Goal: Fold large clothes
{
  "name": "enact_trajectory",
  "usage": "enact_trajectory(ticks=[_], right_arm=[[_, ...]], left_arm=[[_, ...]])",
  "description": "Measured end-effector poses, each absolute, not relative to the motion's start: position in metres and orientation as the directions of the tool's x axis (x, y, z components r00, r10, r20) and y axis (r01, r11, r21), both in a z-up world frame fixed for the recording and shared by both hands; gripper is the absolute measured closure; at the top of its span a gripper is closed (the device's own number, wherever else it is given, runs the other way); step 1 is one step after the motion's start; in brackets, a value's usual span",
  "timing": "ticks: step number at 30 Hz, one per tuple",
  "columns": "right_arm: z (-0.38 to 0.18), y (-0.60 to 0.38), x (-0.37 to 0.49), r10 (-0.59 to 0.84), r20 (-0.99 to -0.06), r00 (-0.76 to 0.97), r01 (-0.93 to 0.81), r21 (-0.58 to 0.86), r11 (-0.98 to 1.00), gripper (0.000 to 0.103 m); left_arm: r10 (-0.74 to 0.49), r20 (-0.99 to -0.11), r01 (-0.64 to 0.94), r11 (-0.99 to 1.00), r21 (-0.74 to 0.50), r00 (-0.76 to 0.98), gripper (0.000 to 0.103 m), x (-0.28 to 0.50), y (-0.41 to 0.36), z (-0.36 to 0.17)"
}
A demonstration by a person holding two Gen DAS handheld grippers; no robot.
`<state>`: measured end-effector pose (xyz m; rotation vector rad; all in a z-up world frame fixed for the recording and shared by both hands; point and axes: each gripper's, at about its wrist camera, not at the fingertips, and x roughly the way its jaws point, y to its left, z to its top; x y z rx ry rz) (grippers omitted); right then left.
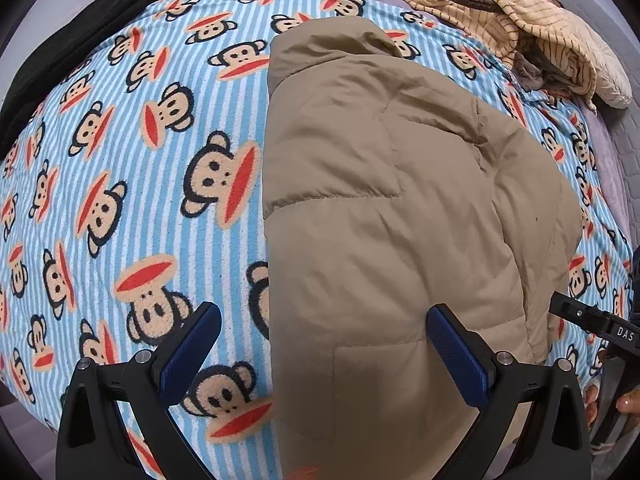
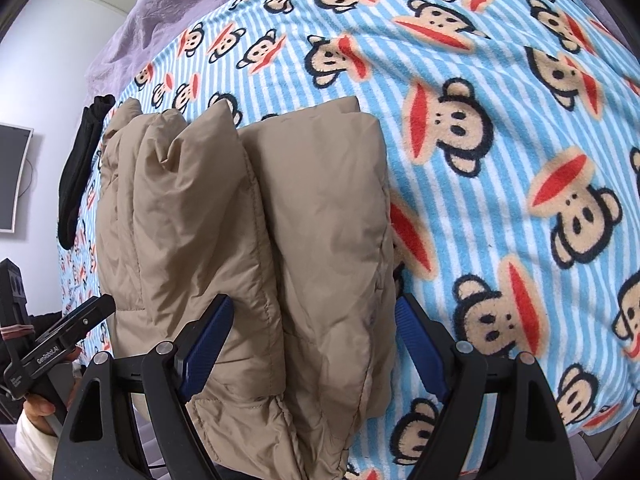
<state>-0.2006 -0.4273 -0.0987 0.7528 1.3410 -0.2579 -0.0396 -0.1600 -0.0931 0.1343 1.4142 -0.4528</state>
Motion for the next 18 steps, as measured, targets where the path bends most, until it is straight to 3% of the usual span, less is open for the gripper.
enact_trajectory(ticks=[10,11,12,15,18], right_arm=[[-0.108,-0.424,-0.191,0.328,-0.906,0.269,0.553,0.424,0.717,0.018],[-0.107,-0.423,-0.19,0.339,-0.897,0.282,0.544,0.441,0.714,0.013],[-0.106,-0.422,-0.189,0.357,-0.886,0.298,0.531,0.464,0.709,0.001],[-0.103,-0.416,-0.185,0.392,-0.857,0.336,0.491,0.514,0.703,0.0],[-0.107,-0.413,-0.179,0.369,-0.88,0.298,0.482,0.473,0.738,0.0]], left_arm=[[-0.245,-0.966,0.394,0.898,-0.197,0.075,0.0,-0.035,-0.162,-0.099],[-0.247,-0.966,0.393,0.898,-0.199,0.075,0.0,-0.035,-0.163,-0.099],[-0.249,-0.966,0.394,0.897,-0.201,0.074,0.0,-0.034,-0.163,-0.1],[-0.26,-0.963,0.4,0.892,-0.212,0.068,0.0,-0.033,-0.163,-0.101],[-0.269,-0.961,0.41,0.885,-0.22,0.063,0.0,-0.031,-0.164,-0.101]])
